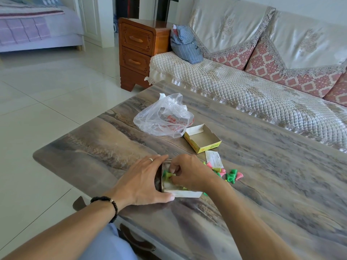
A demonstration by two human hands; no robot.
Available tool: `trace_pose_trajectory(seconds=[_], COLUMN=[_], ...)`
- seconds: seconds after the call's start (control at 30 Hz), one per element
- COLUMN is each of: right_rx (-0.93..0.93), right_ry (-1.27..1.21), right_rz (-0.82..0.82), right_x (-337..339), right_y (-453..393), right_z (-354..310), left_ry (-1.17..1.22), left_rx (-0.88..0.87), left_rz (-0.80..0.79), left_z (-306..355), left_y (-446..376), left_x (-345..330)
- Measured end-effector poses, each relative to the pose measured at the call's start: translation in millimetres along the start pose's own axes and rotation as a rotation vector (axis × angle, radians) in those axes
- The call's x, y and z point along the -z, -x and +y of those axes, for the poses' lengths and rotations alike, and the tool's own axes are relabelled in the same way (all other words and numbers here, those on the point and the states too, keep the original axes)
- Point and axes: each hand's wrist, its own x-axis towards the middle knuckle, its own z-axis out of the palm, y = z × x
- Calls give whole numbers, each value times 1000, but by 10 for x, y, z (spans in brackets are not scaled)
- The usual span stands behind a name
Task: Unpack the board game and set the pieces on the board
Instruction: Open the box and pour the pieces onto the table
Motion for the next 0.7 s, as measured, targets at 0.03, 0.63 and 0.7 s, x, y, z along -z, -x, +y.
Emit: trace_pose_trajectory(seconds=[0.03,0.63,0.7], right_rx=[-15,-273,-267], right_ry=[-20,24,59], right_rz=[5,214,204], right_x=[2,358,314], right_y=[6,439,451], right_z=[18,721,708], left_ry=[-3,-6,-7], left_rx=[5,23,19], left_rz=[-4,-17,-16], left_z=[-1,5,12], left_y=[-2,0,5], left_x=[-2,1,7])
